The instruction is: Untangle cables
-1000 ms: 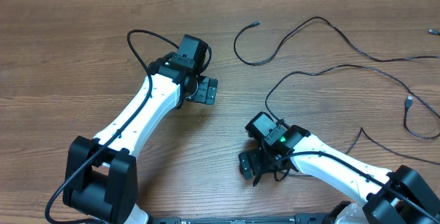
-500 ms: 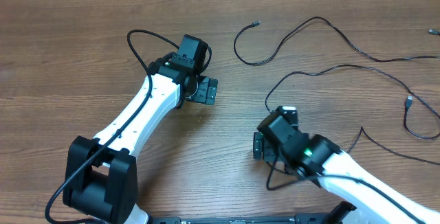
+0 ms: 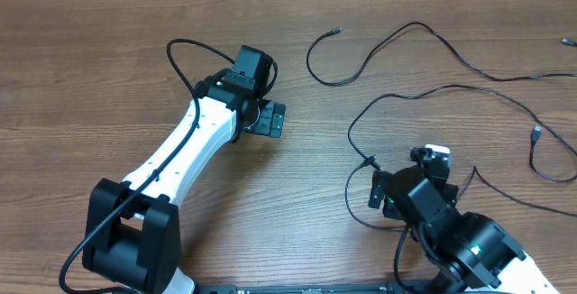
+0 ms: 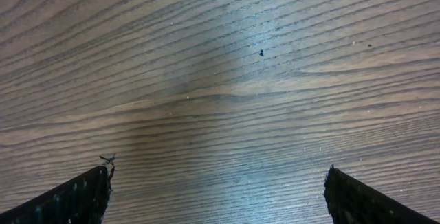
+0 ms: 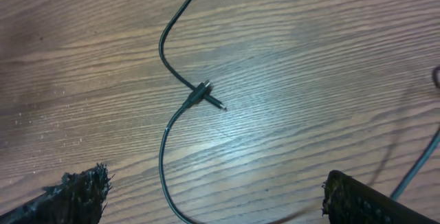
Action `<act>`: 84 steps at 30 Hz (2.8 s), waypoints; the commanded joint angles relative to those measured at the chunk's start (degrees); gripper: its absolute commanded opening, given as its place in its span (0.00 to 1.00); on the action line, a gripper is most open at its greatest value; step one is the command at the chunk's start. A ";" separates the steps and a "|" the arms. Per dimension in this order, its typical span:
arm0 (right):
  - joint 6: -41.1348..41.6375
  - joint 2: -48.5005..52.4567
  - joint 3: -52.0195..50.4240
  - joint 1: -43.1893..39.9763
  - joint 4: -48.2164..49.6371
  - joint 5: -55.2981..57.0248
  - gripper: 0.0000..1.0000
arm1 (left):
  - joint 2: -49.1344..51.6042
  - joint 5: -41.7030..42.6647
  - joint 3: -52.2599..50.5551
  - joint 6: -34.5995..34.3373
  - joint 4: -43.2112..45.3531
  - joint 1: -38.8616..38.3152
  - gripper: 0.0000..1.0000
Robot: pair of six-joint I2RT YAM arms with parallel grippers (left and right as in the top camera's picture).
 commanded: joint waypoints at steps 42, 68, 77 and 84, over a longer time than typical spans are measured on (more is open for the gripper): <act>-0.57 -0.24 5.66 -0.22 -1.33 0.70 1.00 | 0.26 -0.68 -0.33 -0.55 0.02 0.04 0.99; -0.57 -0.24 5.66 -0.22 -1.33 0.70 1.00 | 0.26 -0.66 -0.33 -0.55 0.02 0.04 1.00; -0.57 -0.24 5.66 -0.22 -1.33 0.70 1.00 | 0.26 -0.68 -0.33 -0.55 0.02 0.04 1.00; -0.57 -0.24 5.66 -0.22 -1.33 0.68 1.00 | 0.26 -0.68 -0.33 -0.55 0.02 0.04 1.00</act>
